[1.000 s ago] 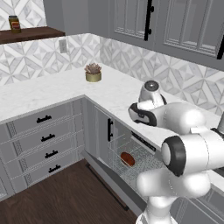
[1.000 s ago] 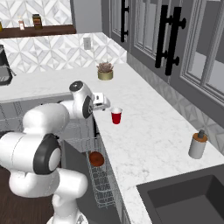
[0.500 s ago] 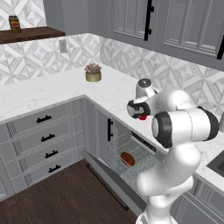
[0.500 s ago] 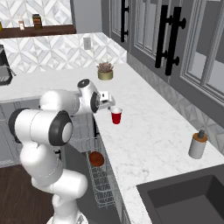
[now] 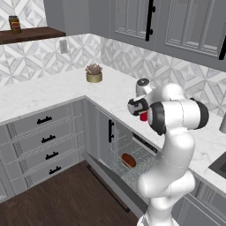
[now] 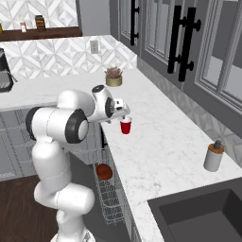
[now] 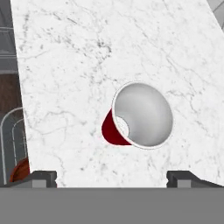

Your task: Pick up the cup and bowl from the counter, place them in the dishwasher, and close the dishwasher door.

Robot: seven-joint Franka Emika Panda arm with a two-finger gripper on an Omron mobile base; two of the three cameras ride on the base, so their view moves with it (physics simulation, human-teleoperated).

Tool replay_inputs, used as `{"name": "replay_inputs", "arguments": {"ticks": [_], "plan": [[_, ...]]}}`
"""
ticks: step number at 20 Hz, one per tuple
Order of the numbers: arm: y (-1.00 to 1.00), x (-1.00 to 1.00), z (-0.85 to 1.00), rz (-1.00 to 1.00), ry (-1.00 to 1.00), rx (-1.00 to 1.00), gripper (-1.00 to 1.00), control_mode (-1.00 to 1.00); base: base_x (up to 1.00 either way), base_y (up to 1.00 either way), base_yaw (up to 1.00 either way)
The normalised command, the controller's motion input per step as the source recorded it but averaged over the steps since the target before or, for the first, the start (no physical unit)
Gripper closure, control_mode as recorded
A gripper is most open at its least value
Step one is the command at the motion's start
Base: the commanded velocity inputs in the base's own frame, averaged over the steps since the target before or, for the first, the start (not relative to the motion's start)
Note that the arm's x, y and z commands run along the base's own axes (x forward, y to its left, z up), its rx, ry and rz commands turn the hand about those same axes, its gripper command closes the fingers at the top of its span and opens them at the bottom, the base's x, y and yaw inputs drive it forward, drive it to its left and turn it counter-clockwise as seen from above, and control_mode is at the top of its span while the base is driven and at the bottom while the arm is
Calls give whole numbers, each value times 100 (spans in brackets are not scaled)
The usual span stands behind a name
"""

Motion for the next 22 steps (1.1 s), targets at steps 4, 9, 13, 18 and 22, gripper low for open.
{"name": "replay_inputs", "arguments": {"ticks": [4,9,13,18,22], "plan": [[-6,40,-24,0,4,-2,-100,-100,0,0,0],[-2,44,-23,1,1,-1,-100,-100,0,0,0],[-2,18,-24,1,3,-2,-100,-100,0,0,0],[0,5,-25,1,3,-2,-100,-100,0,0,0],[0,5,-22,2,2,-1,-100,-100,0,0,0]]}}
